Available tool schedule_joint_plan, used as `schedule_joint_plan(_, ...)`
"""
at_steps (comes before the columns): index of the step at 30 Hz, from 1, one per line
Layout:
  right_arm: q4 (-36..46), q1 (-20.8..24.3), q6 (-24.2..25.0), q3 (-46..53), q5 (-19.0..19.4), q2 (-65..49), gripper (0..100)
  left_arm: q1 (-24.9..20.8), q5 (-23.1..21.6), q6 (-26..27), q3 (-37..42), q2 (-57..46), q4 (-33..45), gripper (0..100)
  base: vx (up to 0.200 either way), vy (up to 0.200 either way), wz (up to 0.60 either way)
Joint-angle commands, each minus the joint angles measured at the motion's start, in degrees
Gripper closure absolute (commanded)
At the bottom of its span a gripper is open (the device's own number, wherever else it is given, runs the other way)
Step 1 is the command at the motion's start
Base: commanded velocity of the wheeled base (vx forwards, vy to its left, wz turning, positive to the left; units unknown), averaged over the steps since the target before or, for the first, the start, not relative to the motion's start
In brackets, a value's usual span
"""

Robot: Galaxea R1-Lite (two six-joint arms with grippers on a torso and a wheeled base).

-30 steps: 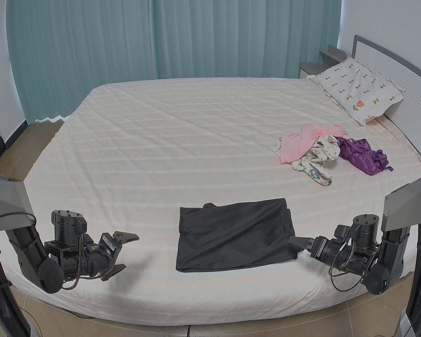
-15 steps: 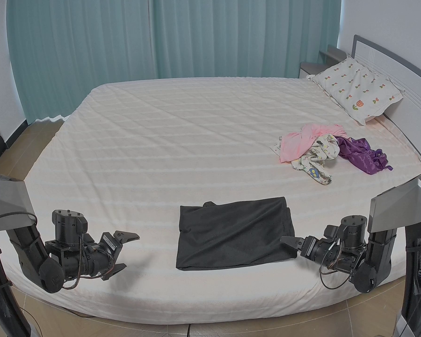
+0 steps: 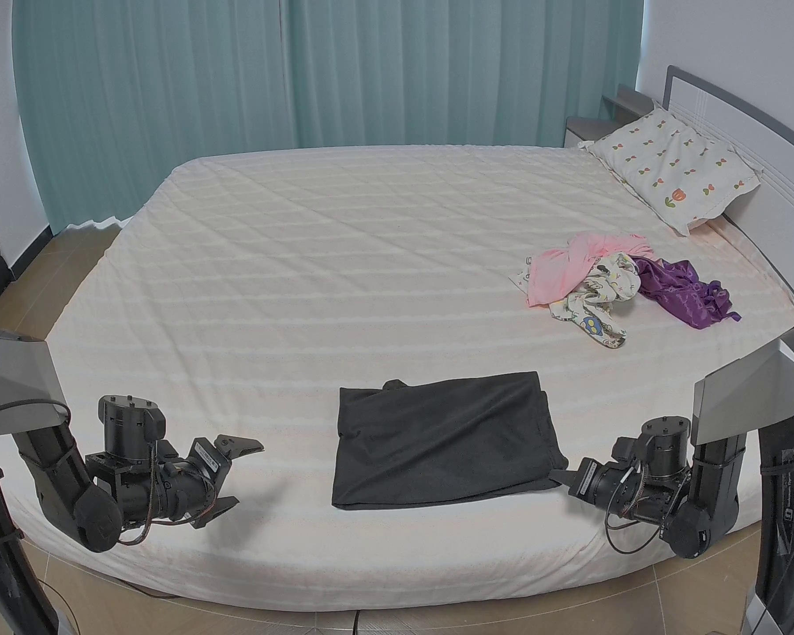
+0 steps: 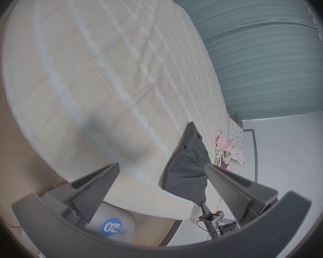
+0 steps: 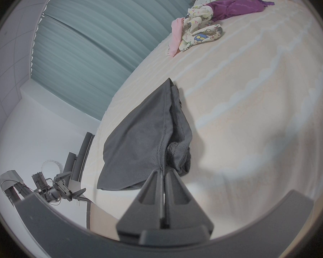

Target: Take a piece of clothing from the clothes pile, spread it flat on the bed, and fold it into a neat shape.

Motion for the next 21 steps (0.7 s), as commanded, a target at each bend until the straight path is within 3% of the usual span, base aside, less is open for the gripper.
schedule_joint_plan(1,-0.73,-0.47,0.00,2.03,0.03,-0.08,100,-0.08,0.01,-0.01,0.05,0.11,-0.02,0,0.000,0.000,0.00)
schedule_joint_plan(21,-0.73,-1.53,-3.43,6.17,-0.06,-0.08,100,0.00,0.01,-0.01,0.05,0.11,-0.02,0,0.000,0.000,0.00)
